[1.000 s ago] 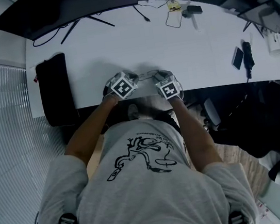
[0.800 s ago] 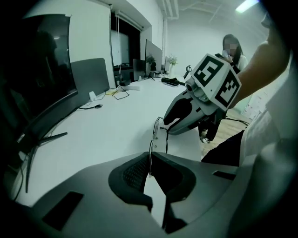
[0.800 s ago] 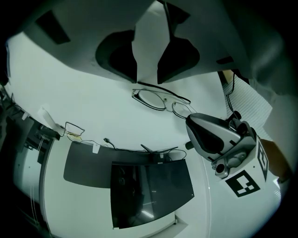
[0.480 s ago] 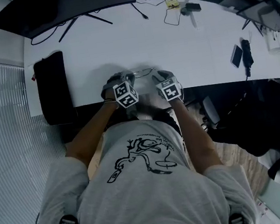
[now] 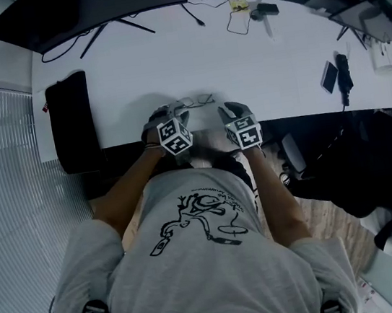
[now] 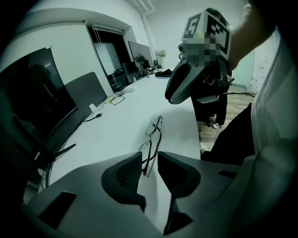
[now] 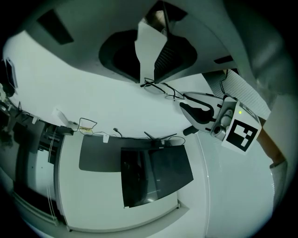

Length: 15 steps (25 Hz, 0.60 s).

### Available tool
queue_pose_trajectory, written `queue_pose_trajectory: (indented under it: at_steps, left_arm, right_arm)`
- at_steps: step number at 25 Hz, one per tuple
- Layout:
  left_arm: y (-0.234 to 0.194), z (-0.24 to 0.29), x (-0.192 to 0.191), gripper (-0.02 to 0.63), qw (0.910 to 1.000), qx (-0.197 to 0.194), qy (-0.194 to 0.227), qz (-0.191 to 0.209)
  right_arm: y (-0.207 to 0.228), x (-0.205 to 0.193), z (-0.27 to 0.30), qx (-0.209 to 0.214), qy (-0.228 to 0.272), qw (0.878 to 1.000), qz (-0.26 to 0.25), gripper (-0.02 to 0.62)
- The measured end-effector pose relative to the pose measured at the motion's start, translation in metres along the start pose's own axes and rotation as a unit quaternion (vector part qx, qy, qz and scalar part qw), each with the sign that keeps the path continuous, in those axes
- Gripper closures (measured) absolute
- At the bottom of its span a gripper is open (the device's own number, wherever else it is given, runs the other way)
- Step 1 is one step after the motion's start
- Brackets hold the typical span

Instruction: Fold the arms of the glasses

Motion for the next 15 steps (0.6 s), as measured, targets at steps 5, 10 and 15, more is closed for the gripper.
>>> queue_pose_trajectory:
  at_steps: [5,10,15]
  left_arm:
    - [-0.007,-0.024,0.011,0.492,0.9961,0.006,0.042,-0.077]
    - [-0.023,-0.06,0.034,0.512,0.9824,0.014,0.103,-0.155]
    - [-0.042,-0.103,0.061,0.52,0.9606,0.025,0.17,-0.218]
  right_arm:
    - [-0.002,0.025,-0.031,0.0,0.041,0.999,0.002,0.502]
    - [-0.005,0.059,-0.064,-0.002,0.079,0.997,0.008,0.508]
    - [-0.011,0.095,-0.1,-0.001,0.117,0.993,0.003,0.515]
Point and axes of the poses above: the fingertips, and each gripper's own axes: z forward along the fingers, y to its right, x out of its top, the point moved 3 cm from there along -z, backward along the fingers, and after that the axes turned 1 degree about -y, right-handed, at the moved point
